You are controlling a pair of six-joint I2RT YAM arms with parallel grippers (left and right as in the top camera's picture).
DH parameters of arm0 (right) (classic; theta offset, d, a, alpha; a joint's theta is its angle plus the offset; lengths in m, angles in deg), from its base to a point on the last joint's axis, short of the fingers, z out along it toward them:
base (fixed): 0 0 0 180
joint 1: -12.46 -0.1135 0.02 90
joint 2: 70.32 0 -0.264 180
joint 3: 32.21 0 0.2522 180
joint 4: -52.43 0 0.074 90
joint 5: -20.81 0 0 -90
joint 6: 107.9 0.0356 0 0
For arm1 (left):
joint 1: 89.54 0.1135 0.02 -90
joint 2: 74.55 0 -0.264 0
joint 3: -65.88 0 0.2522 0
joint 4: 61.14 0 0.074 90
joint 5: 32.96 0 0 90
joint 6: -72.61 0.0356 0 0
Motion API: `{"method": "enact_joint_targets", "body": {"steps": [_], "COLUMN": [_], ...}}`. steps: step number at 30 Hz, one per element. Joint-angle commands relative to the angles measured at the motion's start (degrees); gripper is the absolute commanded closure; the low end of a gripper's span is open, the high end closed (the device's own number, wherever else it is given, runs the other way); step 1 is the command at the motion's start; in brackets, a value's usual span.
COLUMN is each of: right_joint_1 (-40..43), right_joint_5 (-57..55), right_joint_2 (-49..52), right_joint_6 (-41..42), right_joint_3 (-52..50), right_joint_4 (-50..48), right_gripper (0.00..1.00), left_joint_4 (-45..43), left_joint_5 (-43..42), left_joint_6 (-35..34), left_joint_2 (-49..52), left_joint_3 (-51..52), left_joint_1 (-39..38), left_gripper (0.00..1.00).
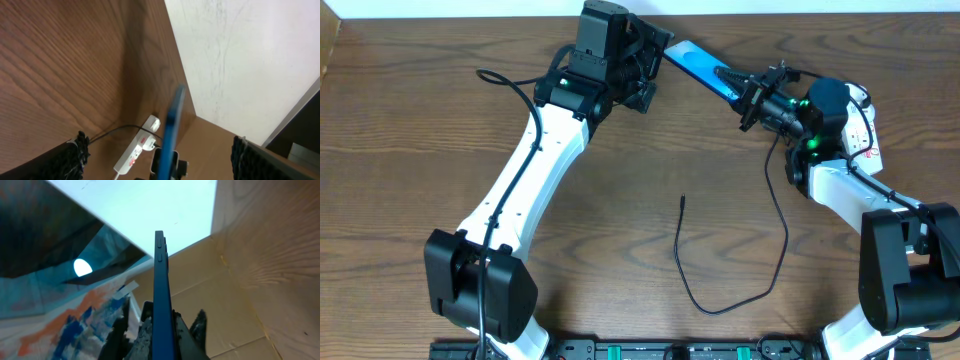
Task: Plug charger to phone and switch on socket
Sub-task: 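Raise the phone with both grippers, tilting it toward the power strip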
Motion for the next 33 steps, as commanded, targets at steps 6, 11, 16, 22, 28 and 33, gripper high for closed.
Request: {"method": "enact_joint_targets", "body": {"steps": [6, 11, 16, 22, 28, 33], "right_joint_1": [-3.39, -5.49, -6.40, -6.40, -6.73, -6.73], "right_joint_5": [0.13, -0.92, -1.99, -2.03, -1.97, -1.84], "right_joint_2": [-0.50, -0.50, -0.50, -0.50, -0.50, -0.50], "right_joint_6": [1.22, 1.22, 1.22, 1.22, 1.22, 1.22], "right_joint_3": [1.22, 1.22, 1.22, 1.22, 1.22, 1.22], "right_joint_4": [-3.39, -5.68, -8.24, -8.59, -10.19, -11.54], "right_gripper": [0.99, 0.99, 0.99, 0.99, 0.99, 0.99], "left_joint_4": [-0.76, -0.92, -0.90, -0.92, -0.92, -0.94], "left_joint_5": [3.37, 3.76, 3.72, 3.74, 3.74, 3.76], "left_joint_6": [4.63, 5.95, 5.95, 5.95, 5.92, 5.92], "left_joint_2": [-1.05, -0.61, 0.02, 0.04, 0.04, 0.04], "left_joint_3": [-0.15, 0.13, 0.22, 0.22, 0.22, 0.22], "left_joint_1": [0.22, 0.22, 0.22, -0.31, -0.44, -0.44], "left_gripper": [0.08, 0.09, 0.09, 0.32, 0.41, 0.42]}}
